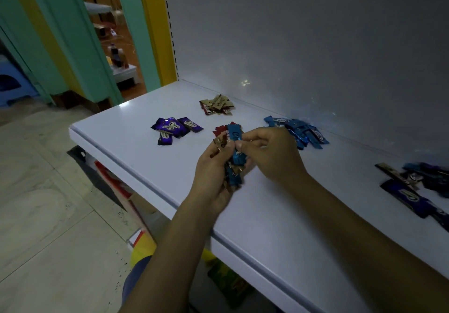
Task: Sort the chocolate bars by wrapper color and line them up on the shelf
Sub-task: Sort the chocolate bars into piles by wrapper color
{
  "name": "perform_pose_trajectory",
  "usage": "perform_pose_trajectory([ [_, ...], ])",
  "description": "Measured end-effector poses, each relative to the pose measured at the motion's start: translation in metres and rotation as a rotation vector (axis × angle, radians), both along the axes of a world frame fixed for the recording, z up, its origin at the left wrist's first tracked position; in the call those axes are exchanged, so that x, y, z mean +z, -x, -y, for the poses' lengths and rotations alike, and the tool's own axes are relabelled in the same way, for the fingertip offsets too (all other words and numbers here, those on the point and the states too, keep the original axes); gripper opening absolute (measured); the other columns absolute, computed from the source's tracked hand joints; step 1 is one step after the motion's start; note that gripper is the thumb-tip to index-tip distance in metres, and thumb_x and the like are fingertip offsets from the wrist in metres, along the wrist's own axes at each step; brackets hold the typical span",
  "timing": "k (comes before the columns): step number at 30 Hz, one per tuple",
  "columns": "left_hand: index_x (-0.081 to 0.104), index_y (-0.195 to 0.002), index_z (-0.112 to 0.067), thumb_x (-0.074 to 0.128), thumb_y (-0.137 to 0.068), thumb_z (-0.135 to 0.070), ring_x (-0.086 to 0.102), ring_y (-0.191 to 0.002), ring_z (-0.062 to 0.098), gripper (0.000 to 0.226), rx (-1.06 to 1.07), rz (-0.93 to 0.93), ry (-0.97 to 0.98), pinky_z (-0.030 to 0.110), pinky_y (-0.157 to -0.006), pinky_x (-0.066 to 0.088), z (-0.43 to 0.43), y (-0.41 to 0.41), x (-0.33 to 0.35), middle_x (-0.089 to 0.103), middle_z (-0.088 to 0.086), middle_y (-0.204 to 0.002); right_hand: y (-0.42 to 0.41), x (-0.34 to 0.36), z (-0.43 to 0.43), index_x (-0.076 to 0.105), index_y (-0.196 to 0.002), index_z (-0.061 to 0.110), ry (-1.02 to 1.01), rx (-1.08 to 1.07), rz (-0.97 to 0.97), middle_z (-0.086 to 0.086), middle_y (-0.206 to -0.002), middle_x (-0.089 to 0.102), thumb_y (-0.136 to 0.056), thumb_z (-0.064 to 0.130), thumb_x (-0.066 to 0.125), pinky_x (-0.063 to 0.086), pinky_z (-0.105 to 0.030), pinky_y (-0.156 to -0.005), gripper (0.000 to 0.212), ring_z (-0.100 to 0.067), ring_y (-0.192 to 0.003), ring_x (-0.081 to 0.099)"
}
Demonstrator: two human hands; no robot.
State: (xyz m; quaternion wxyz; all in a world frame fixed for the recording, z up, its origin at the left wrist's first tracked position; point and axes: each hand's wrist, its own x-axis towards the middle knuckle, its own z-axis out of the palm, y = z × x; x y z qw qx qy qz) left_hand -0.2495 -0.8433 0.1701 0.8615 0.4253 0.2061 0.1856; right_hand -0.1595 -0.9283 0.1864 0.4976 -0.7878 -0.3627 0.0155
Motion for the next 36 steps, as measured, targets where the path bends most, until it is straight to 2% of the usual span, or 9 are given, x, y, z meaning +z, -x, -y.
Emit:
perform_pose_trajectory([
  [5, 0.061, -0.122, -0.015, 0.054, -0.093, -0.011, 0.071, -0.093, 0.02, 0.03, 0.028, 0.051, -0.047, 0.03, -0.075, 0.058, 0.004, 0.0, 0.003, 0.071, 0.008, -0.11, -0.007, 0.005, 0.004, 0.073, -0.097, 0.011, 0.026, -0.056, 0.05, 0.01, -0.072, 0.064, -0.082, 0.023, 0.072, 0.053, -0.016, -0.062, 0.019, 0.005, -0.065, 0.061],
  [10, 0.062, -0.115, -0.013, 0.054, -0.093, -0.003, 0.071, -0.091, 0.021, 0.026, 0.104, 0.066, -0.025, 0.026, -0.07, 0.059, 0.006, -0.001, 0.004, 0.072, 0.008, -0.106, -0.019, 0.019, 0.001, 0.074, -0.087, 0.012, 0.078, 0.008, 0.008, -0.003, -0.077, 0.072, -0.079, 0.022, 0.076, 0.059, -0.038, -0.068, 0.013, -0.015, -0.067, 0.068],
  [15, 0.064, -0.106, -0.015, 0.052, -0.093, -0.001, 0.072, -0.087, 0.019, 0.023, 0.136, 0.128, 0.097, 0.022, -0.065, 0.057, 0.01, 0.002, 0.01, 0.072, 0.01, -0.107, -0.069, 0.03, 0.004, 0.072, -0.087, 0.014, -0.107, -0.201, 0.113, 0.008, -0.073, 0.065, -0.083, 0.013, 0.069, 0.048, -0.014, -0.063, 0.004, -0.006, -0.063, 0.058],
  [21, 0.062, -0.113, -0.013, 0.054, -0.094, -0.01, 0.073, -0.077, 0.014, 0.021, 0.134, 0.078, 0.024, 0.017, -0.049, 0.051, 0.011, 0.002, 0.011, 0.073, 0.01, -0.104, -0.12, -0.025, 0.029, 0.075, -0.088, 0.013, 0.272, -0.438, 0.454, -0.007, -0.085, 0.07, -0.085, 0.011, 0.063, 0.05, -0.039, -0.075, 0.012, -0.026, -0.079, 0.062],
  [24, 0.062, -0.112, -0.011, 0.056, -0.092, -0.013, 0.068, -0.061, 0.009, 0.021, 0.126, 0.063, -0.019, 0.015, -0.043, 0.047, 0.012, 0.002, 0.011, 0.074, 0.006, -0.092, -0.122, -0.024, 0.03, 0.074, -0.084, 0.014, 0.415, -0.458, 0.496, -0.008, -0.082, 0.068, -0.09, 0.014, 0.055, 0.041, -0.034, -0.076, 0.02, -0.027, -0.079, 0.059],
  [26, 0.063, -0.11, -0.011, 0.057, -0.091, -0.016, 0.062, -0.055, 0.006, 0.02, 0.124, 0.059, -0.055, 0.014, -0.043, 0.043, 0.011, 0.002, 0.009, 0.074, 0.003, -0.085, -0.111, -0.008, 0.024, 0.073, -0.088, 0.012, 0.269, -0.389, 0.43, -0.005, -0.084, 0.07, -0.092, 0.019, 0.057, 0.047, -0.031, -0.075, 0.018, -0.022, -0.077, 0.061],
  [29, 0.064, -0.106, -0.011, 0.058, -0.09, -0.018, 0.054, -0.052, 0.006, 0.018, 0.144, 0.044, -0.076, 0.014, -0.043, 0.04, 0.01, 0.0, 0.007, 0.07, 0.005, -0.083, -0.072, 0.032, 0.008, 0.072, -0.091, 0.01, 0.003, -0.066, 0.05, 0.003, -0.082, 0.07, -0.09, 0.035, 0.061, 0.05, -0.016, -0.071, 0.028, -0.009, -0.071, 0.064],
  [32, 0.063, -0.099, -0.01, 0.057, -0.092, -0.017, 0.047, -0.05, 0.006, 0.012, 0.17, 0.045, -0.071, 0.014, -0.042, 0.036, 0.009, -0.001, 0.006, 0.061, 0.005, -0.073, -0.04, 0.054, -0.005, 0.072, -0.087, 0.011, 0.191, 0.279, -0.165, -0.001, -0.079, 0.072, -0.082, 0.049, 0.06, 0.052, -0.018, -0.069, 0.04, -0.005, -0.069, 0.066],
  [36, 0.064, -0.099, -0.01, 0.055, -0.093, -0.015, 0.044, -0.051, 0.005, 0.012, 0.189, 0.046, -0.064, 0.014, -0.043, 0.036, 0.009, 0.0, 0.004, 0.058, 0.004, -0.072, -0.031, 0.046, -0.013, 0.072, -0.089, 0.004, 0.127, 0.368, -0.248, -0.006, -0.079, 0.069, -0.085, 0.02, 0.069, 0.052, -0.02, -0.068, 0.017, -0.009, -0.071, 0.065],
])
